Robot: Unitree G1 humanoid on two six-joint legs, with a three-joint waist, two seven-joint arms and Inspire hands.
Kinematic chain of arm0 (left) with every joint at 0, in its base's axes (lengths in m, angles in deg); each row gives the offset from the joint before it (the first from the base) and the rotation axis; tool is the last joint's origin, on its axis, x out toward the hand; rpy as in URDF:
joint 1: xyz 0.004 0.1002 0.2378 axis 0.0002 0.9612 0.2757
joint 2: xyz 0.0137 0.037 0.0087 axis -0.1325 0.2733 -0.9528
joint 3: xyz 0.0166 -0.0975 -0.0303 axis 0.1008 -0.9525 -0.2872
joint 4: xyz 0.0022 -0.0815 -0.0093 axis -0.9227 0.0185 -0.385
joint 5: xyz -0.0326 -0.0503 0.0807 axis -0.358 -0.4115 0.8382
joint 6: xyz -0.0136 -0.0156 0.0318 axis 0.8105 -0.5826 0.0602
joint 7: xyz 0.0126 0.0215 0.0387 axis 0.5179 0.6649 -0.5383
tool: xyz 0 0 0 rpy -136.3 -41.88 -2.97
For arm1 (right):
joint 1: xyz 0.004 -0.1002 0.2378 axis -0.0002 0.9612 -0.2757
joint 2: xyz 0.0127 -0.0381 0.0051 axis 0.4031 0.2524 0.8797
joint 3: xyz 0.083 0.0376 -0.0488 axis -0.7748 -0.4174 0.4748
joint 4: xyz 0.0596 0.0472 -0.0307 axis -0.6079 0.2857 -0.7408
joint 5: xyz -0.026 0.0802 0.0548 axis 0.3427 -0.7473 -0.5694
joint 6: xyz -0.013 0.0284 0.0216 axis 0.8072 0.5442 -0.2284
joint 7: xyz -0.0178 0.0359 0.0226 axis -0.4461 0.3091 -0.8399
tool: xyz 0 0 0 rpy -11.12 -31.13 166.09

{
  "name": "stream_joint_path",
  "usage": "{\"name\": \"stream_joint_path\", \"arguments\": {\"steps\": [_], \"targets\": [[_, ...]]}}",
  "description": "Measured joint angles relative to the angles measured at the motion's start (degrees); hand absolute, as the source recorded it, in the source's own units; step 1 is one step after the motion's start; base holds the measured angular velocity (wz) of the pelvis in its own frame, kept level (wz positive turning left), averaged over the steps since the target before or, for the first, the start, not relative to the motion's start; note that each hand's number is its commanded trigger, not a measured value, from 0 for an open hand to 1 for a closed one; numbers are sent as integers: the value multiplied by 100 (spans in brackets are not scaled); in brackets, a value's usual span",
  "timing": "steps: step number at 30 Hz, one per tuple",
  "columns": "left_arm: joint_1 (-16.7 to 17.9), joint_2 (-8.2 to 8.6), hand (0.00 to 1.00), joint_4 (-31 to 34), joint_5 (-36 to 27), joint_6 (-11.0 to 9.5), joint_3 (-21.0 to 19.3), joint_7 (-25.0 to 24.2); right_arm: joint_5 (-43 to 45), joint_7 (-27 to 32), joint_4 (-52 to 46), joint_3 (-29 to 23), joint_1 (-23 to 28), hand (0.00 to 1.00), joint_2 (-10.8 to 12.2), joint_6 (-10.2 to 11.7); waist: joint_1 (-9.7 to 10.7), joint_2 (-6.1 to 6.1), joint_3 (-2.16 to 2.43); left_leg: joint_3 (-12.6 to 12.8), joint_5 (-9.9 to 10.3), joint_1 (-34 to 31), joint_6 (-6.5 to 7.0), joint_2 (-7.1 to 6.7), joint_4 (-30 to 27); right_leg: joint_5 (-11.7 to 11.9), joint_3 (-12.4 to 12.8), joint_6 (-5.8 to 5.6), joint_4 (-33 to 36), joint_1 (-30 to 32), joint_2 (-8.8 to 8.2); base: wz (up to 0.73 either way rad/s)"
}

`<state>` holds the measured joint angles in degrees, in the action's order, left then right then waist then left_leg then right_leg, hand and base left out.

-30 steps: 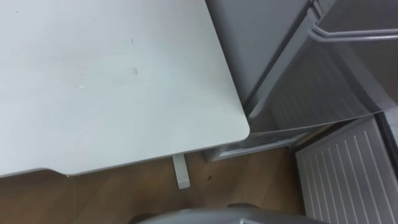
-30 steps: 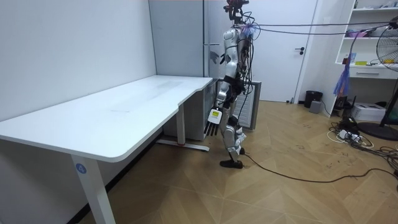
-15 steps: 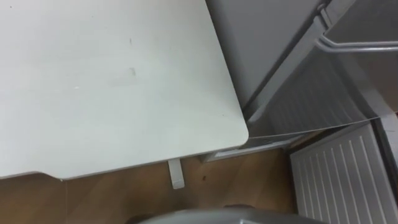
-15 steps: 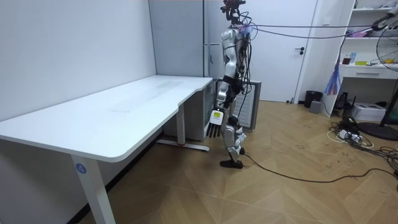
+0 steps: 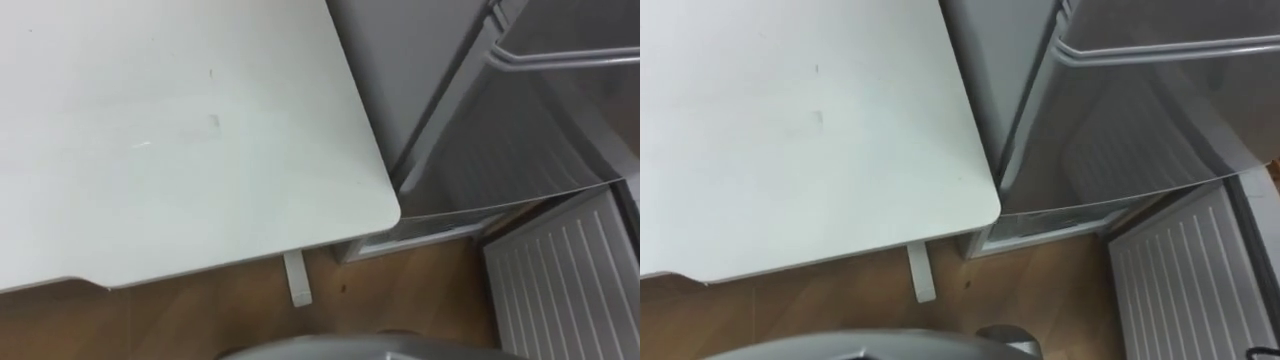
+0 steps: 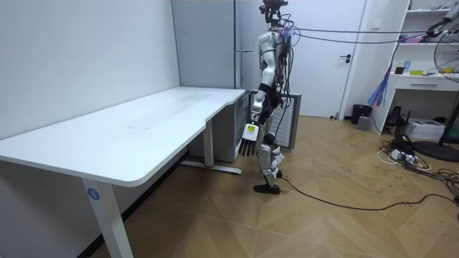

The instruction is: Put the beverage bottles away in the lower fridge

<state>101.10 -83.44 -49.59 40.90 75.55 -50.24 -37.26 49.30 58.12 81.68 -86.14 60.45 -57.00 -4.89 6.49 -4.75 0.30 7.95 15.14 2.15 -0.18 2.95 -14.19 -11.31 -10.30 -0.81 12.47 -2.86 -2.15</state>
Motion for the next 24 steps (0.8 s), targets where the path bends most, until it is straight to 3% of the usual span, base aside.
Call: {"name": "stream_joint_path", "arguments": {"steps": [1,6,17,20,24], "targets": [[-2,-27,0,1,1,1,0,0,-85,-1,22,1,21,0,0,-33,0,38,18,-19,-35,13,-10,-3,53,0,-22,0,-2,-2,0,12],[8,-187,0,4,14,4,-14,-33,-267,-21,54,-1,91,0,0,-43,-41,114,17,-47,-93,6,-50,-20,85,17,-87,36,-84,-22,31,6],[99,-199,0,-2,71,96,-16,-146,-389,59,176,2,79,0,-71,-49,-43,365,27,11,-90,-182,-51,45,-69,-36,25,87,140,269,22,-3],[126,-199,0,-98,78,92,-75,-147,-229,60,307,7,-62,0,-306,-58,-46,412,18,100,-91,-193,-56,34,-52,-179,108,110,408,456,-31,-15],[158,-208,0,-164,74,91,-168,-143,-227,152,503,22,-207,0,-796,-43,-4,434,8,163,-117,-200,-101,42,-37,-308,177,159,647,601,-67,-5]]}}
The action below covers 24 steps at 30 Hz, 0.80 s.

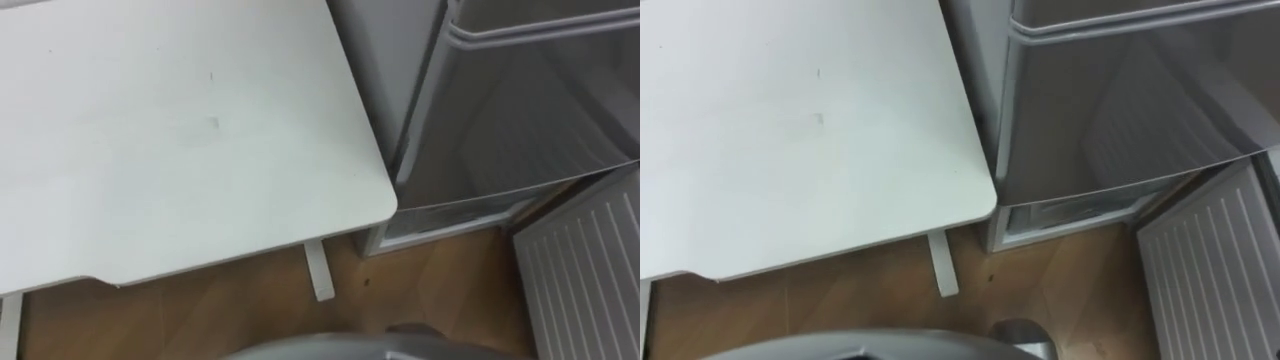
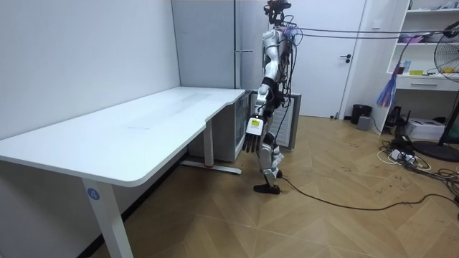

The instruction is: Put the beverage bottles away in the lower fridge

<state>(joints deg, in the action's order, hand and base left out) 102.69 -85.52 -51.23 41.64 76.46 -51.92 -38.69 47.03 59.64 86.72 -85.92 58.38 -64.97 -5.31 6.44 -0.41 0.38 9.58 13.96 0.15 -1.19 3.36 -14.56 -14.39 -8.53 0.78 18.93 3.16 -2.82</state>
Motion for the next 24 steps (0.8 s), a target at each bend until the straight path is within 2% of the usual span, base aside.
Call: {"name": "stream_joint_path", "arguments": {"steps": [4,7,11,14,16,18,21,24], "targets": [[30,0,0,58,-1,1,9,-18,19,168,40,7,-67,0,-200,44,139,14,-8,53,-36,-74,-63,69,-36,-25,-53,54,-24,49,45,6],[-21,-4,0,71,-7,1,10,-76,45,146,164,42,-71,0,-199,77,137,29,-18,110,-50,-161,-84,111,-127,-12,-99,100,-27,112,52,-1],[-55,-29,0,99,-8,0,198,-148,71,-92,267,307,26,0,-165,71,142,88,-47,121,-64,-179,-105,128,-128,-38,-147,136,-48,112,53,3],[-227,-59,0,30,6,-1,256,-267,34,-353,276,366,302,0,100,84,82,70,-44,202,-82,-176,-134,165,-108,-46,-249,156,-95,59,66,14],[-277,-61,0,22,-8,-13,506,-393,33,-669,236,621,419,0,399,147,11,69,-45,358,-107,-135,-173,194,-72,-50,-254,177,-126,31,85,0],[-352,-62,0,-11,-21,-64,655,-481,54,-836,224,914,578,0,442,249,-75,69,-45,377,-111,-133,-179,197,-71,-49,-268,191,-153,15,101,2],[-358,-93,0,-33,-15,-121,674,-557,-22,-1212,224,930,704,0,487,263,-71,37,-48,375,-124,-172,-201,224,-76,-18,-347,236,-269,-25,136,8],[-399,-160,0,-17,-18,-131,675,-654,-146,-1476,163,880,864,0,646,428,-75,70,-23,376,-130,-213,-212,290,-76,14,-389,256,-360,-41,171,6]]}}
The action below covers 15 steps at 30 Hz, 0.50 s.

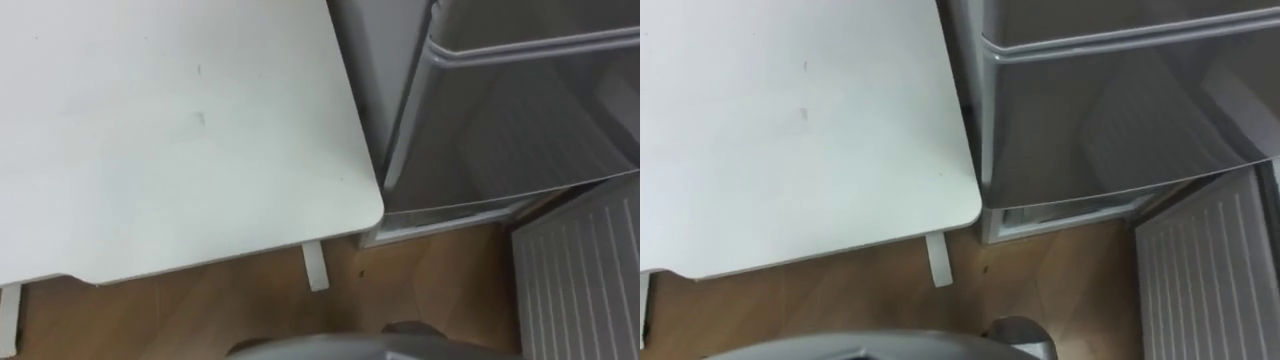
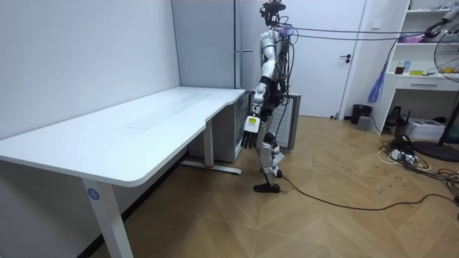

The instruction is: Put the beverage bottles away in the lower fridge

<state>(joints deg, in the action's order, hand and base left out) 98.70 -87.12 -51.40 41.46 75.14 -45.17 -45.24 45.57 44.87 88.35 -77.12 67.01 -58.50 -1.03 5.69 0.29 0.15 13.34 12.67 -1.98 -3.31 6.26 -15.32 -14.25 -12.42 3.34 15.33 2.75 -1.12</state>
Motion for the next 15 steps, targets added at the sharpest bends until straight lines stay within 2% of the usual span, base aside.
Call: {"name": "stream_joint_path", "arguments": {"steps": [4,8,11,13,15], "targets": [[-102,-11,0,-26,3,-19,51,-89,-51,-318,-217,120,352,0,395,270,-69,-57,-15,-1,-6,4,-10,9,0,61,-45,27,-196,-118,63,5],[-262,-11,0,-263,4,-15,159,-213,-120,-712,-433,240,606,0,702,266,-199,-38,-9,16,-4,-120,-12,42,-46,130,-51,36,-340,-89,104,-1],[-365,-17,0,-430,5,-7,417,-214,-180,-1089,-620,591,598,0,917,252,-341,26,0,55,-4,-173,-12,56,-45,145,-17,45,-320,5,116,-9],[-346,-12,0,-438,5,6,603,-226,-221,-1343,-979,735,693,0,1144,229,-381,79,-2,23,-4,-153,-12,53,-39,146,-42,45,-318,-34,116,3],[-338,64,0,-423,3,43,712,-223,-770,-1502,-1700,763,919,0,1553,205,-465,158,-6,25,-5,-85,-13,50,-16,147,-33,44,-344,-85,117,-3]]}}
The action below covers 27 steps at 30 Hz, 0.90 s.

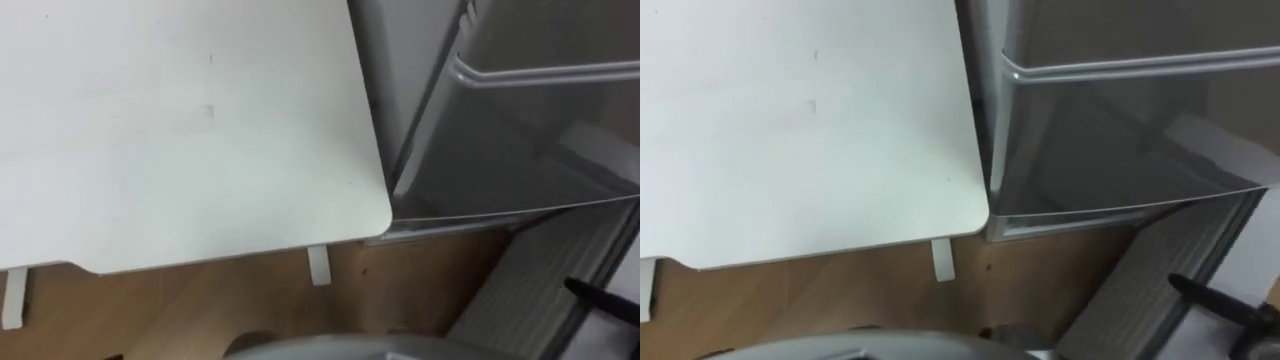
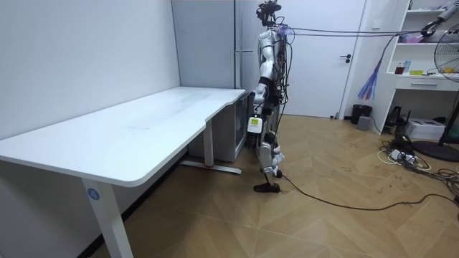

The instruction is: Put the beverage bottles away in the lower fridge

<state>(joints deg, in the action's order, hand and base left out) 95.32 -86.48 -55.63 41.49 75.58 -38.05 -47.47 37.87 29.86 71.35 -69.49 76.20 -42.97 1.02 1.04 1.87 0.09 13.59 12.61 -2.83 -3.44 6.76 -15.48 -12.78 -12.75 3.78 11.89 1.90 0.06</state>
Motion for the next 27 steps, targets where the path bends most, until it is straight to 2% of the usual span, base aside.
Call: {"name": "stream_joint_path", "arguments": {"steps": [1,2,3,4,6,10,11,13,14,16,20,21,24,27], "targets": [[9,30,0,0,5,3,94,-4,-277,61,-505,68,147,0,205,0,-9,4,3,0,-8,16,-11,-1,14,0,18,0,28,-3,2,5],[-4,78,0,-5,12,13,113,-4,-375,146,-730,90,290,0,270,13,81,51,-3,-28,-11,27,-16,-11,21,-4,-23,-7,14,-69,-11,8],[21,159,0,43,4,-2,216,-8,-557,229,-952,81,554,0,314,98,-41,48,2,51,-9,147,-17,-46,92,-30,-8,-34,58,-92,-41,-18],[28,181,0,49,-18,30,310,-4,-790,262,-1148,183,640,0,311,89,-153,58,-4,44,-10,163,-17,-40,89,-27,109,-32,78,-89,-31,-40],[-15,200,0,74,-31,125,433,31,-1171,422,-1305,399,694,0,344,190,-149,6,-46,44,-10,161,-18,-34,121,-15,124,-23,88,-75,-12,-21],[34,370,0,268,-103,204,505,95,-1338,930,-2066,599,1103,0,333,127,-314,-49,-59,35,-14,258,-24,-21,207,-16,207,-6,87,-89,29,-14],[94,466,0,351,-100,208,543,137,-1337,1072,-2259,626,1164,0,336,64,-333,-70,-60,26,-16,271,-25,-24,209,-16,238,-4,87,-91,30,-19],[131,577,0,414,-70,241,644,127,-1378,1315,-2350,824,1162,0,338,40,-389,-189,-51,20,-26,348,-41,-29,271,-13,292,0,103,-88,38,-17],[130,586,0,422,-69,243,643,123,-1392,1338,-2350,833,1162,0,347,-6,-413,-231,-51,16,-27,359,-45,-30,289,-13,304,0,104,-92,43,-11],[138,523,0,442,-65,246,642,132,-1473,1427,-2350,999,1163,0,352,-135,-452,-425,-58,-45,-26,374,-46,-30,290,-11,307,1,103,-125,46,-2],[170,446,0,437,-108,304,642,190,-1539,1484,-2349,1283,1167,0,350,-288,-466,-578,-65,-113,-7,459,-76,-23,282,-10,312,2,119,-200,57,-1],[155,452,0,437,-109,339,648,249,-1563,1488,-2350,1334,1166,0,388,-313,-476,-626,-88,-108,-7,480,-76,-15,285,-10,312,2,147,-200,63,-8],[102,511,0,385,-108,381,652,381,-1606,1499,-2349,1491,1166,0,399,-313,-548,-663,-125,-107,-7,523,-77,-5,290,0,317,19,169,-203,70,-11],[54,557,0,359,-89,375,682,561,-1577,1506,-2349,1497,1165,0,463,-303,-588,-647,-140,-118,-6,499,-76,-12,269,19,286,4,154,-172,50,0]]}}
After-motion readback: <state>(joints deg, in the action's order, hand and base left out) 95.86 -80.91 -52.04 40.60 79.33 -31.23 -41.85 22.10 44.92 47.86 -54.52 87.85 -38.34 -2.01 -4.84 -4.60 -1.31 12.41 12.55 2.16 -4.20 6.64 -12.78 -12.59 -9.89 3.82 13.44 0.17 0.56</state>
